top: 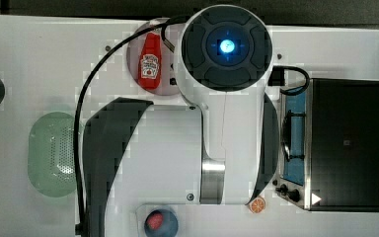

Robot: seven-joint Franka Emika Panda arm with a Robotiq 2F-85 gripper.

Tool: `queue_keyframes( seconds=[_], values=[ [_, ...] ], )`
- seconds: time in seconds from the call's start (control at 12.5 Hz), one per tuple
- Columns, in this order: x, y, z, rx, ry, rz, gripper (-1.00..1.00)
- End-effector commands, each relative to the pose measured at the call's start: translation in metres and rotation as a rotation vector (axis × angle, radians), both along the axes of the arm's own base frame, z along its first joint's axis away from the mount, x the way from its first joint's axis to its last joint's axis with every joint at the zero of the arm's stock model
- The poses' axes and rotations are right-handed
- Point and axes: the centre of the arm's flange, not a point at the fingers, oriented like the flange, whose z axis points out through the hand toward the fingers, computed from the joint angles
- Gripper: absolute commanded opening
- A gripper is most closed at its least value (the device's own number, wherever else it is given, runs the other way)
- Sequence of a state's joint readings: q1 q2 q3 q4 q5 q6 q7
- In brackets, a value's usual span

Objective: Pick Banana and place it in mug.

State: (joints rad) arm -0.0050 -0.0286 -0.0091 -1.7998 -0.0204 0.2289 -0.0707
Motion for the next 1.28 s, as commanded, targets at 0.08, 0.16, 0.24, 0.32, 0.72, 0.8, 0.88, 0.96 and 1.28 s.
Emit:
queue_keyframes(
  seconds=[0.08,0.16,0.24,0.32,0.72,0.8,0.88,0.96,1.28],
  values=[
    [-0.091,-0.015,0.007,0.001,0.022,-0.110,0.58],
    [-0.090,-0.015,0.007,0.001,0.019,-0.109,0.79],
    [-0.089,-0.014,0.006,0.000,0.019,-0.103,0.99],
    [-0.088,-0.013,0.003,-0.001,0.025,-0.081,1.00],
    [-0.067,-0.012,-0.057,0.002,0.088,0.261,1.00],
    [-0.061,-0.012,-0.076,0.005,0.102,0.326,1.00],
    [-0.054,-0.012,-0.096,0.009,0.114,0.382,1.00],
    [-0.047,-0.012,-0.116,0.013,0.124,0.436,1.00],
    [-0.029,-0.010,-0.202,0.047,0.175,0.829,1.00]
  ],
)
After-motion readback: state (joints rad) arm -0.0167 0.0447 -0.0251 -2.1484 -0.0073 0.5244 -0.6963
